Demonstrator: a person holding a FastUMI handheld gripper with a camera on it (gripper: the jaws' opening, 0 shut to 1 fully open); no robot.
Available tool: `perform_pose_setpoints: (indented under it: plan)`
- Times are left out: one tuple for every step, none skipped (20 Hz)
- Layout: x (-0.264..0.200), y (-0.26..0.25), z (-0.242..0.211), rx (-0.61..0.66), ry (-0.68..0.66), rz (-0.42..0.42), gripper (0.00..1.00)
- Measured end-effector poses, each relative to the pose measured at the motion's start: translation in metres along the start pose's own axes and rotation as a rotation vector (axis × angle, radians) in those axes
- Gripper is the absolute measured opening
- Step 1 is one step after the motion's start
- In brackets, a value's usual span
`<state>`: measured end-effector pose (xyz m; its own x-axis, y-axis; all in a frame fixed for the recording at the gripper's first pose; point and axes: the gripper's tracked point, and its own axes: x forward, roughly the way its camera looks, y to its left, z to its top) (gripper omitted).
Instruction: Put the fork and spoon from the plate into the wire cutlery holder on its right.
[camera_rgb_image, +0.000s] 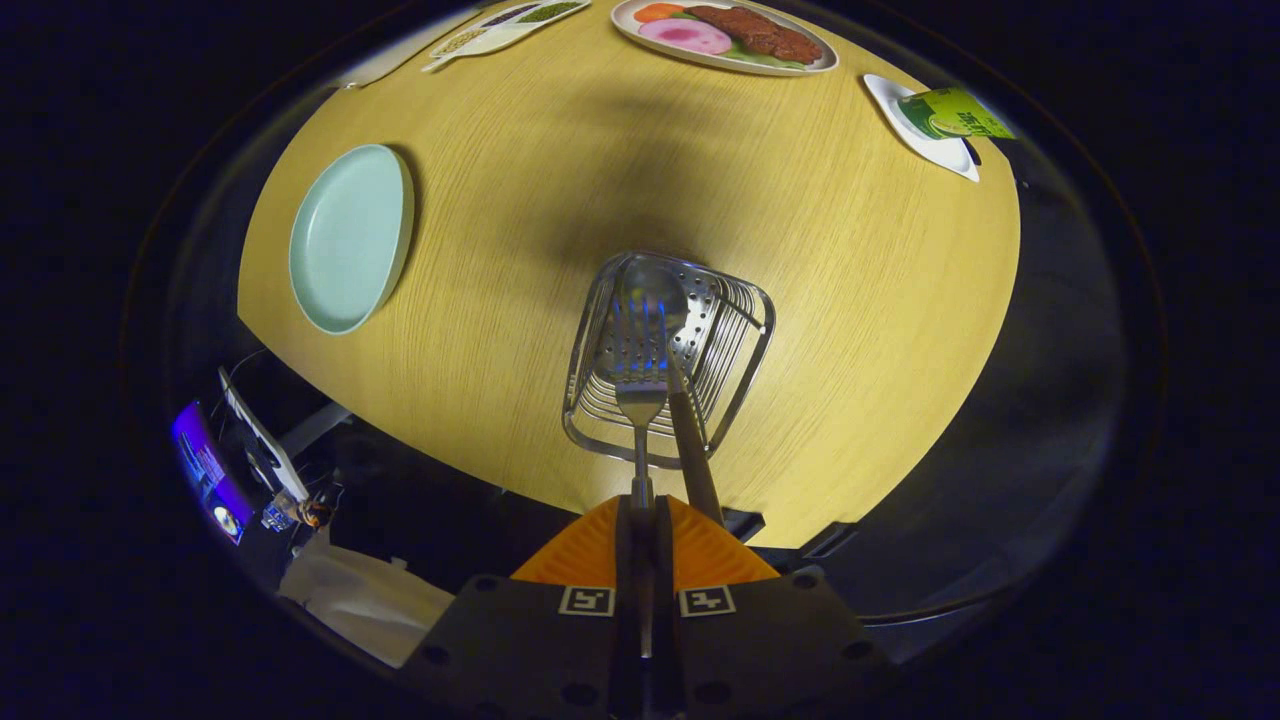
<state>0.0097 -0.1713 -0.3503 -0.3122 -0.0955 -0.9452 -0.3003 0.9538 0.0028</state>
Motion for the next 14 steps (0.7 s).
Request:
perform_pose_setpoints:
  plan:
    - [0.000, 0.000, 0.002, 0.010, -0.004, 0.004, 0.09]
    - [-0.002, 0.000, 0.003, 0.023, -0.004, 0.016, 0.11]
    - [-0.002, 0.001, 0.005, 0.036, -0.010, 0.025, 0.13]
    - [-0.006, 0.000, 0.008, 0.044, -0.019, 0.030, 0.15]
    - [-0.006, 0.002, 0.010, 0.054, -0.035, 0.042, 0.15]
    - [-0.008, 0.002, 0.012, 0.053, -0.048, 0.043, 0.27]
    - [-0.014, 0.003, 0.014, 0.047, -0.066, 0.046, 0.33]
    - [-0.016, 0.005, 0.017, 0.041, -0.088, 0.049, 0.42]
    - [-0.025, 0.005, 0.016, 0.030, -0.112, 0.038, 0.49]
    - [-0.031, 0.006, 0.016, 0.018, -0.135, 0.036, 0.62]
    - [-0.038, 0.007, 0.014, 0.006, -0.159, 0.032, 0.69]
    - [-0.046, 0.010, 0.011, -0.002, -0.181, 0.041, 0.81]
    - [-0.061, 0.015, 0.013, -0.003, -0.206, 0.055, 0.87]
    - [-0.072, 0.016, 0.011, -0.005, -0.240, 0.063, 0.89]
